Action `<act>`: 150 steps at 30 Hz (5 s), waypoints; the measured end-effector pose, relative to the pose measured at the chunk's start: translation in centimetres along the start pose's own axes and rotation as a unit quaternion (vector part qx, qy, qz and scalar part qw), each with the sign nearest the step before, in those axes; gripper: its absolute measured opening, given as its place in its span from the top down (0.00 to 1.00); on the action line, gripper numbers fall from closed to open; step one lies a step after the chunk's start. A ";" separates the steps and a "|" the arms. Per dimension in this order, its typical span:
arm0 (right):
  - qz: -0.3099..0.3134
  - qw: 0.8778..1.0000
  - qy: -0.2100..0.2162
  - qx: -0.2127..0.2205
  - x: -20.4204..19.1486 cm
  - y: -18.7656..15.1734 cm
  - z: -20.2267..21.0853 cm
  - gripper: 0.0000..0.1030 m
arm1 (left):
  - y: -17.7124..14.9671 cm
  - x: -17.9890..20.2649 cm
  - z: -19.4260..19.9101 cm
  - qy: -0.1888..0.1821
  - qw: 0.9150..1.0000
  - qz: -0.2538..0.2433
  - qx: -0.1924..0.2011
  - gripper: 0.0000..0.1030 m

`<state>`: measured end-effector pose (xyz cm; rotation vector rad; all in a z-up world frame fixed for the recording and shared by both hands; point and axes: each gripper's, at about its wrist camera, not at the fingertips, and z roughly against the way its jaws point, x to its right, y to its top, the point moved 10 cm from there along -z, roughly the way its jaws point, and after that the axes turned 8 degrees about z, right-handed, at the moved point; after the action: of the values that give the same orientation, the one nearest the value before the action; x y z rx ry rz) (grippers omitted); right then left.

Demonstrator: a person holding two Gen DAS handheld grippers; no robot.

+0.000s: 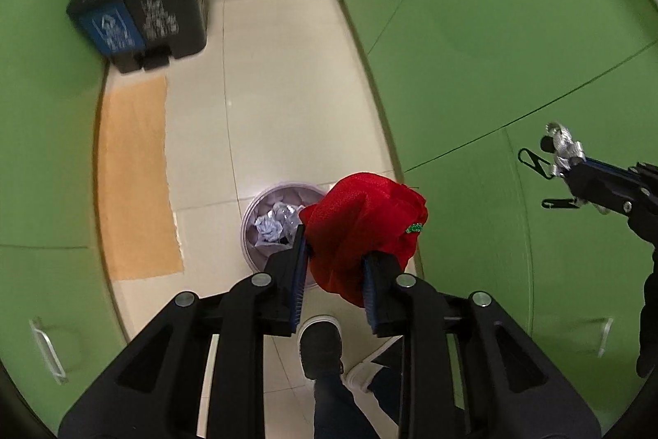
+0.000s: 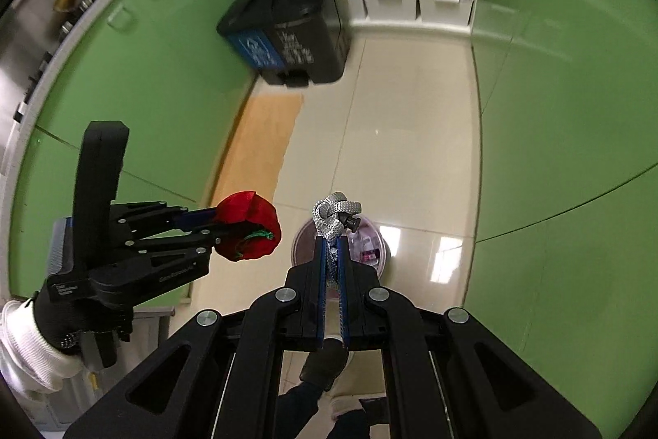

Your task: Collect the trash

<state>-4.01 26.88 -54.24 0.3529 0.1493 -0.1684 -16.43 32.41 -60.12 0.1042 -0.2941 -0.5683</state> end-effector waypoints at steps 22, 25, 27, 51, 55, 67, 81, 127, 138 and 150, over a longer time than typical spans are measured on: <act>0.042 0.997 0.040 -0.053 -5.4 0.6 -9.6 0.95 | 2.0 -8.0 1.0 0.009 0.997 0.074 0.019 0.03; 0.050 0.996 0.039 -0.056 -6.2 0.9 -10.5 0.95 | 2.1 -8.8 2.0 0.006 0.996 0.080 0.027 0.03; 0.053 0.996 0.037 -0.059 -6.4 0.9 -11.1 0.95 | 2.2 -9.3 2.3 0.004 0.996 0.085 0.031 0.03; 0.014 0.998 -0.016 -0.054 -4.0 -0.5 -10.0 0.05 | 1.1 -8.9 4.9 0.002 0.995 0.091 0.049 0.03; 0.006 0.999 -0.026 -0.040 -4.1 0.4 -6.2 0.05 | 1.5 -7.1 7.7 -0.001 0.995 0.081 0.055 0.03; -0.039 0.997 -0.060 0.033 -4.0 3.3 12.7 0.05 | 3.6 2.1 21.6 -0.012 0.997 0.017 0.068 0.03; -0.154 0.957 -0.176 0.170 2.9 -1.7 37.3 0.05 | 5.1 20.1 34.9 -0.078 0.976 -0.161 0.123 0.03; -0.322 0.859 -0.321 0.236 12.1 -25.9 60.1 0.05 | -8.2 51.5 42.2 -0.179 0.875 -0.434 0.122 0.03; -0.321 0.860 -0.317 0.237 12.2 -25.8 60.0 0.05 | -7.9 52.1 41.9 -0.186 0.873 -0.436 0.115 0.03; -0.313 0.866 -0.312 0.233 12.4 -25.7 59.8 0.05 | -7.6 52.4 41.7 -0.189 0.870 -0.441 0.115 0.03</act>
<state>10.08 -19.87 -9.39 0.7081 -0.4397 -0.9653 9.06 -3.12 -8.87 0.3704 -0.7100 -1.4749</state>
